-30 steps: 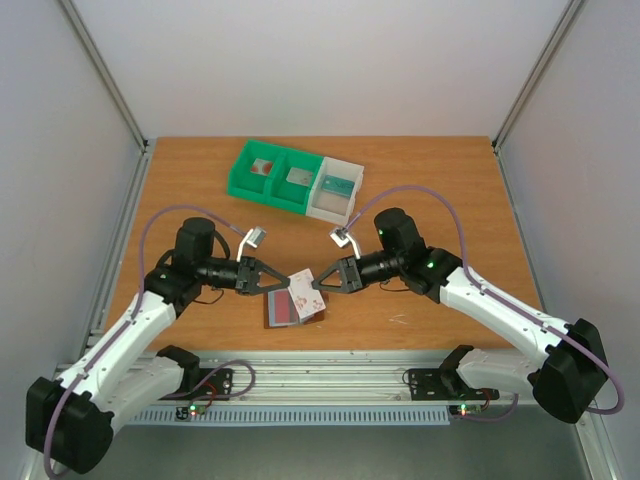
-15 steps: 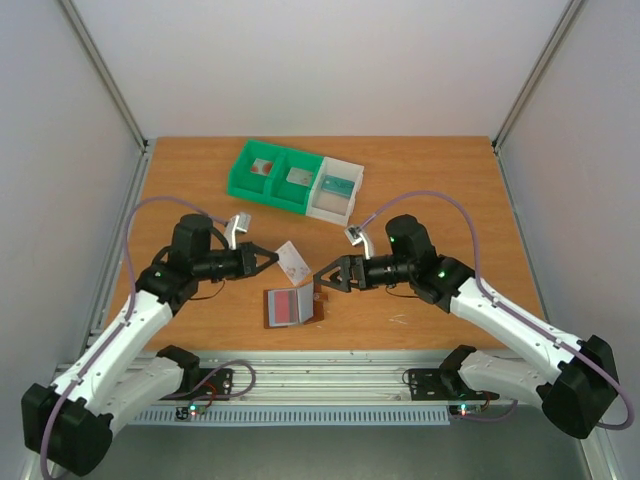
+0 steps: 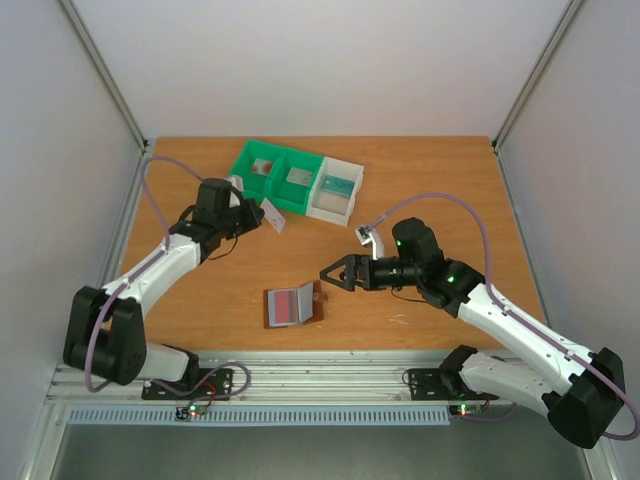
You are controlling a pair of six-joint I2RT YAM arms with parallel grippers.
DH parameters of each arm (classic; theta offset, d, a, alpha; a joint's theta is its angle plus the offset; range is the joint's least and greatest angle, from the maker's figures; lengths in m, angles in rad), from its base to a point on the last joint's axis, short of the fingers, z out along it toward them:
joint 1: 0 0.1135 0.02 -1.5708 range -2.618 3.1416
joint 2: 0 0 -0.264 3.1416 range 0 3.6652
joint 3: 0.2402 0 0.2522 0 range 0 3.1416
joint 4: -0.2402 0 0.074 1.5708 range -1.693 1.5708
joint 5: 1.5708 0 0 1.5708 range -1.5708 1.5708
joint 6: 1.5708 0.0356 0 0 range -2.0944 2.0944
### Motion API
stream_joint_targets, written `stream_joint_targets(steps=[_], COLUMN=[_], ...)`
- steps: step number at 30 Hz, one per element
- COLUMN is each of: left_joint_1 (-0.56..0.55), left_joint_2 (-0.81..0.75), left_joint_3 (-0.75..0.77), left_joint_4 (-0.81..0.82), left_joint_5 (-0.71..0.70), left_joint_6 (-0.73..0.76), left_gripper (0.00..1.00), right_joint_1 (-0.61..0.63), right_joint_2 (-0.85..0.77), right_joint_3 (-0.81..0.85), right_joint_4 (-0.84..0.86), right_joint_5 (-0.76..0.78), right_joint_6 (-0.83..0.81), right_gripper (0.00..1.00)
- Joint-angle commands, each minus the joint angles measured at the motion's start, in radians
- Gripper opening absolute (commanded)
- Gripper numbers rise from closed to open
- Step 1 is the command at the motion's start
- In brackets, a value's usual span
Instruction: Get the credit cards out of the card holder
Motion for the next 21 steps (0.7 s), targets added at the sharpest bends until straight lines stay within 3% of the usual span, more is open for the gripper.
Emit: stream_joint_targets(steps=[1,9,21], left_joint_1=[0.033,0.048,0.013], left_joint_2=[0.108,0.287,0.5], left_joint_3=[0.092,0.201,0.356], left_joint_4=[0.244,0.421,0.531], left_joint_5=[-0.091,-0.146,-0.194], left_joint_6=[0.001,0.021,0.066], left_gripper=[0.0,0.0,0.0], right_joint_1=[-0.004,-0.005,-0.004], right_joint_2=[-0.015,0.005,-0.013], right_joint_3=[0.006,0.045,0.059], right_joint_4=[-0.049,-0.087,-0.169], right_joint_5=[0.031,0.056,0.112], right_joint_6=[-0.004,-0.014,-0.022], right_gripper=[0.99,0.98,0.99])
